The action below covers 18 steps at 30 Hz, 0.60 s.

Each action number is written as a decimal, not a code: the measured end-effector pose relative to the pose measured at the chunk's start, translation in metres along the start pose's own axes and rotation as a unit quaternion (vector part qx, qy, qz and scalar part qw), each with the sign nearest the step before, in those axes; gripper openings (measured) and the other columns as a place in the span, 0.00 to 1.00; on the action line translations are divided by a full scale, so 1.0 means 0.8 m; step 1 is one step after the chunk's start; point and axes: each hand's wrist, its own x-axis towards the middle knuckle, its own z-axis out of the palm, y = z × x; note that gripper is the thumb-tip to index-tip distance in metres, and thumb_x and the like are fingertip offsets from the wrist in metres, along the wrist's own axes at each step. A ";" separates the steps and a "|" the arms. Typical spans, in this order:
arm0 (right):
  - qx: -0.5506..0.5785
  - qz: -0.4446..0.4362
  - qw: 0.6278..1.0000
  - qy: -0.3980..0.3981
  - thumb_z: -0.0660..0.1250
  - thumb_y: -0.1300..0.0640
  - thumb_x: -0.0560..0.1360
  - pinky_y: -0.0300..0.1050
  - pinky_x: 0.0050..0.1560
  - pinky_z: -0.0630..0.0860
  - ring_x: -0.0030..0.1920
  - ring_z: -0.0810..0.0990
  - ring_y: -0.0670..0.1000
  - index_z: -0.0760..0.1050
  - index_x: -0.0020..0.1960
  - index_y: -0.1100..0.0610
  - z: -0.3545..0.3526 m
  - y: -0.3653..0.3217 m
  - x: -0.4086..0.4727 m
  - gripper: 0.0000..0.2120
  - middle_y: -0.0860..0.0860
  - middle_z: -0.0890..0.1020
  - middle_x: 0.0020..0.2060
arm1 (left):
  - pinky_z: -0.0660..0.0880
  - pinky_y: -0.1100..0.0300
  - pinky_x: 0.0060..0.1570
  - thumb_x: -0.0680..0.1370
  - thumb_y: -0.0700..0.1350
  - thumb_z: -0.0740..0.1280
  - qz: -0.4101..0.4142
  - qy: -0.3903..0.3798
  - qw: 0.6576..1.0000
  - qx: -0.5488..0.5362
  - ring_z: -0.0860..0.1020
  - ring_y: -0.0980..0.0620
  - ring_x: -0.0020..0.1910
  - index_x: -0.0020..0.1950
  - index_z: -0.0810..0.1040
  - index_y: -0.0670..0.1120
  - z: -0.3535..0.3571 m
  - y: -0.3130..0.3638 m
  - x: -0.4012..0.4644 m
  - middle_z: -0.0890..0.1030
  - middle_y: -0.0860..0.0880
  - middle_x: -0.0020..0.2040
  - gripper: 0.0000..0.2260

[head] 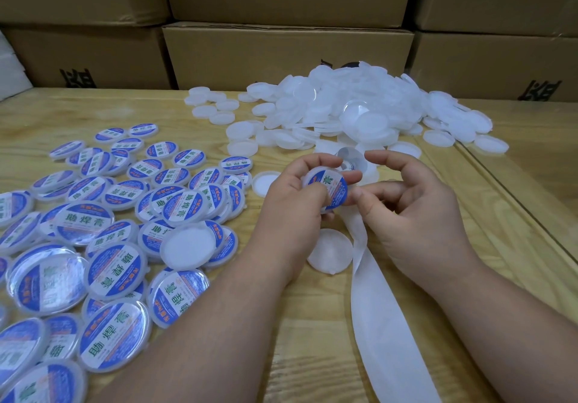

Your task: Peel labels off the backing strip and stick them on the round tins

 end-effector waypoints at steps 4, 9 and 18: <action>0.017 -0.002 1.000 -0.006 0.70 0.61 0.78 0.47 0.45 0.83 0.41 0.85 0.50 0.74 0.62 0.45 0.000 -0.001 -0.001 0.17 0.47 0.88 0.40 | 0.71 0.59 0.38 0.68 0.36 0.60 0.013 0.012 1.000 0.019 0.87 0.52 0.47 0.55 0.76 0.51 0.001 0.001 -0.001 0.88 0.51 0.51 0.19; 0.014 -0.007 1.000 -0.003 0.65 0.68 0.80 0.35 0.46 0.80 0.43 0.86 0.45 0.76 0.64 0.49 0.001 -0.002 -0.004 0.18 0.45 0.88 0.40 | 0.74 0.65 0.33 0.72 0.35 0.63 0.020 0.044 0.999 0.005 0.85 0.53 0.46 0.55 0.75 0.51 0.000 -0.003 0.001 0.88 0.51 0.50 0.16; -0.038 -0.059 0.996 0.062 0.67 0.68 0.78 0.40 0.42 0.79 0.44 0.84 0.47 0.80 0.51 0.51 -0.003 -0.004 -0.003 0.12 0.45 0.87 0.43 | 0.73 0.62 0.32 0.70 0.46 0.78 0.005 0.127 0.989 -0.072 0.86 0.49 0.43 0.55 0.77 0.53 -0.010 -0.008 0.010 0.87 0.48 0.47 0.17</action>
